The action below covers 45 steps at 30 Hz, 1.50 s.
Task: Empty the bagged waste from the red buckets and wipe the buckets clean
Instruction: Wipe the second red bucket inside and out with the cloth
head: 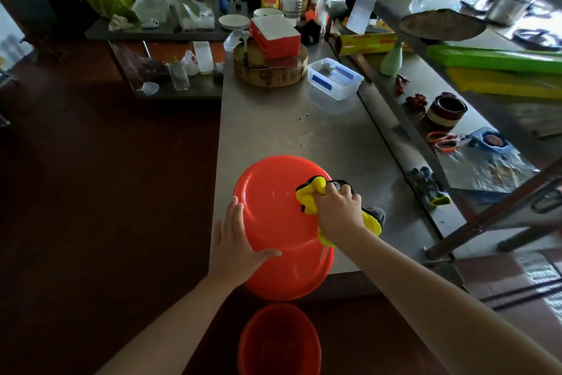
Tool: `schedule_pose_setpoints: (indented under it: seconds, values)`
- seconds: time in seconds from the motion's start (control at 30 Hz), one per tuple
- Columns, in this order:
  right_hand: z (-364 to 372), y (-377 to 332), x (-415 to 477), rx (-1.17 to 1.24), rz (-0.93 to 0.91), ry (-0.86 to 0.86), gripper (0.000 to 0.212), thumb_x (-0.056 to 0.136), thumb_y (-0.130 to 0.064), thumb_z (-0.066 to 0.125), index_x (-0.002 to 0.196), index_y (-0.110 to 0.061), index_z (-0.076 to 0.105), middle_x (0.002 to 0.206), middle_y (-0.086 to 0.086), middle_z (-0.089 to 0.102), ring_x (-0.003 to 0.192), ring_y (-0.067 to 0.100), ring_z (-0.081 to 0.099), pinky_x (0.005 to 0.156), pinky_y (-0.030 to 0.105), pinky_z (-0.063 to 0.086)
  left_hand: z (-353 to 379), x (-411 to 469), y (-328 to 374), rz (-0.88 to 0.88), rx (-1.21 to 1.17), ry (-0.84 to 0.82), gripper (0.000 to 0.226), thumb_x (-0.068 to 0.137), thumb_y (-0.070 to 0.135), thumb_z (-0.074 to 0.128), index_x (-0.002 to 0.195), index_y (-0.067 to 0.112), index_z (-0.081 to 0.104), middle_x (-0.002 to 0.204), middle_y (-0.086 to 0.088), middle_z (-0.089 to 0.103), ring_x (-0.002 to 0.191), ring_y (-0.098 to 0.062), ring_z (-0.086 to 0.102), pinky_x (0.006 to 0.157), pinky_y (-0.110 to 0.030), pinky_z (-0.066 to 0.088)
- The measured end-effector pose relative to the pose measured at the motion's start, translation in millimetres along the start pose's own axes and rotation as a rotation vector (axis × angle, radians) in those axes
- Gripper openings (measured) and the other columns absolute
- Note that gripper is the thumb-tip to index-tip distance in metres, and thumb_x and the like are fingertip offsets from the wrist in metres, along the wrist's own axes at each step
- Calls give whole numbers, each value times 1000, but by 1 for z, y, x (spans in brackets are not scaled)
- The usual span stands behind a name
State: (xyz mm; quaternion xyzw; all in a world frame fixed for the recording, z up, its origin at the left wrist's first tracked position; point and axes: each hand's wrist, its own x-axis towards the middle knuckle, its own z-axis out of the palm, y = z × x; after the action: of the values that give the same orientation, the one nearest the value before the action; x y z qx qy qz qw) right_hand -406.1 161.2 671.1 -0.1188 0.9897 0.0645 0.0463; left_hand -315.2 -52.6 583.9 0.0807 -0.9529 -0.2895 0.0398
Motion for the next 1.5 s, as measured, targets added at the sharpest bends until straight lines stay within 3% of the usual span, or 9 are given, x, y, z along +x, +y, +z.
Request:
schedule_pose_setpoints:
  seconds: [0.5, 0.73, 0.87, 1.07, 1.2, 1.3, 1.37, 1.43, 1.5]
  values:
    - [2, -53, -60, 2, -102, 6, 41, 91, -18, 63, 132, -20, 57, 136, 9, 47, 124, 38, 40, 98, 51, 39, -3, -8, -1, 35, -2, -7, 146, 54, 100, 54, 159, 20, -6, 168, 4, -14, 154, -9, -12, 124, -41, -5]
    - [-4, -41, -52, 230, -151, -5, 55, 92, -20, 57, 143, -35, 43, 136, 1, 43, 124, 31, 41, 100, 47, 41, -10, 0, 4, 2, 78, -47, 148, 53, 106, 41, 159, 18, -14, 167, 0, -18, 154, -15, -12, 124, -49, -2]
    - [-17, -23, -39, 313, -108, 14, 71, 84, -15, 57, 148, -38, 36, 135, 0, 43, 126, 30, 41, 98, 47, 42, -17, 14, 15, -20, 128, -92, 147, 57, 102, 43, 159, 14, -15, 167, -4, -19, 155, -19, -12, 124, -52, 1]
    - [-33, -4, -23, 422, -30, 13, 75, 75, -16, 62, 144, -40, 43, 133, 0, 47, 123, 32, 43, 94, 46, 45, -22, 13, 15, -9, 165, -121, 147, 55, 107, 33, 158, 16, -17, 167, -5, -20, 154, -20, -16, 123, -51, -3]
    - [-47, 3, -11, 581, 9, 82, 51, 78, -13, 57, 127, -26, 60, 120, 9, 56, 111, 38, 55, 84, 40, 50, -33, 16, 34, 143, 87, -11, 114, 79, 93, 33, 161, 21, 3, 169, -1, 0, 154, -16, -11, 124, -44, -4]
    - [-60, 4, 0, 775, 100, 114, 31, 81, -11, 57, 110, -18, 68, 103, 11, 69, 98, 34, 66, 72, 32, 49, -42, 17, 60, 210, -78, 46, 72, 96, 67, 45, 152, 23, 38, 160, 2, 33, 152, -15, 17, 122, -37, 17]
    - [-68, 3, 4, 878, 142, 104, 23, 88, -17, 56, 108, -19, 69, 93, 5, 72, 89, 29, 69, 70, 29, 48, -48, 16, 77, 223, -196, 23, 55, 98, 61, 47, 140, 28, 53, 146, 6, 50, 141, -11, 38, 114, -30, 30]
    - [-72, 3, 6, 936, 158, 118, 20, 93, -22, 54, 108, -20, 68, 83, -1, 68, 82, 24, 68, 69, 28, 46, -54, 11, 92, 291, -284, 8, 44, 96, 65, 43, 131, 41, 56, 128, 26, 57, 124, 6, 48, 101, -20, 34]
    - [-74, 2, 6, 938, 132, 144, 22, 94, -24, 53, 111, -22, 65, 88, 0, 68, 84, 23, 67, 71, 29, 46, -59, 5, 105, 350, -374, 16, 25, 98, 62, 45, 121, 57, 53, 113, 44, 56, 113, 18, 50, 91, -6, 34]
